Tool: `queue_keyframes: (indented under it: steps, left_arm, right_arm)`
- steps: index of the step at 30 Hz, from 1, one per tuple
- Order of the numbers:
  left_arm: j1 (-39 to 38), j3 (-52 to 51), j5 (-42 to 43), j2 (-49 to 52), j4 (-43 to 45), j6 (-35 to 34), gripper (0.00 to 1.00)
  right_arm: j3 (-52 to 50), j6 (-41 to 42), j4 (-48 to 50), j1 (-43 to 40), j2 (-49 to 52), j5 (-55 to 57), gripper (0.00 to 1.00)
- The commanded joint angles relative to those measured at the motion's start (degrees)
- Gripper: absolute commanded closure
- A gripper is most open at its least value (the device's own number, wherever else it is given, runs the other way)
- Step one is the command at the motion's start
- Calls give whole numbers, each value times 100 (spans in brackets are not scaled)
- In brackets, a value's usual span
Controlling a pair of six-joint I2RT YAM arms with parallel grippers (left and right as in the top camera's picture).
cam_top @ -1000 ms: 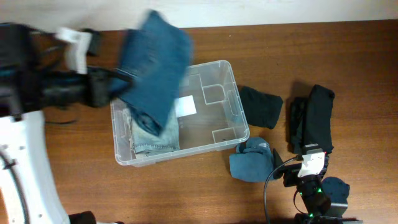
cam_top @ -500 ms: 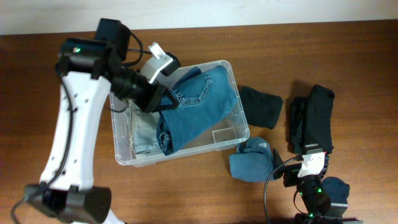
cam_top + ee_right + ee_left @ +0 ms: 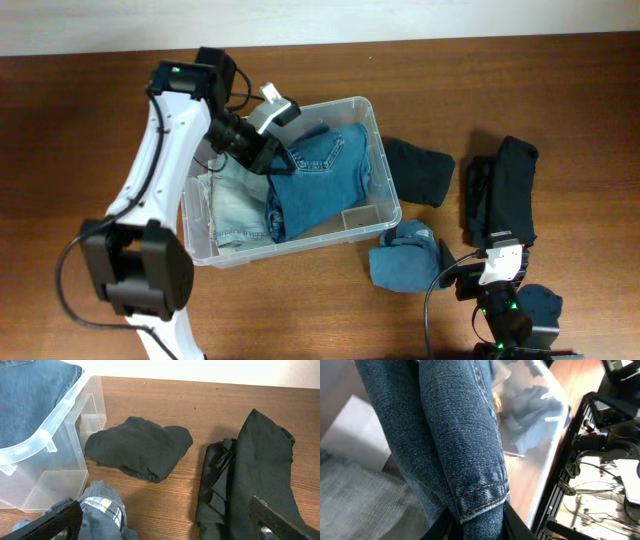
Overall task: Pack container
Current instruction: 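Lower the dark-blue jeans into the bin, release, raise left arm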
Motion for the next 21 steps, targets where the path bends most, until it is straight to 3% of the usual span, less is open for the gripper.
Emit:
queue_keyframes:
  steps: [1, 8, 12, 13, 21]
  left_arm:
    - [15, -66, 173, 229, 98, 151, 100]
    - [282, -63, -741, 195, 549, -540, 96]
    - [350, -37, -1172, 195, 732, -601, 71]
    - [350, 105, -1255, 195, 673, -675, 53]
    - [350, 1926, -1360, 184, -271, -1141, 53]
  right_arm:
    - [-35, 35, -24, -42, -44, 9, 2]
    - [-35, 35, -24, -42, -44, 9, 2]
    - [-35, 35, -24, -42, -44, 9, 2]
    - [-35, 35, -24, -42, -44, 9, 2]
    - [-35, 35, -24, -42, -44, 9, 2]
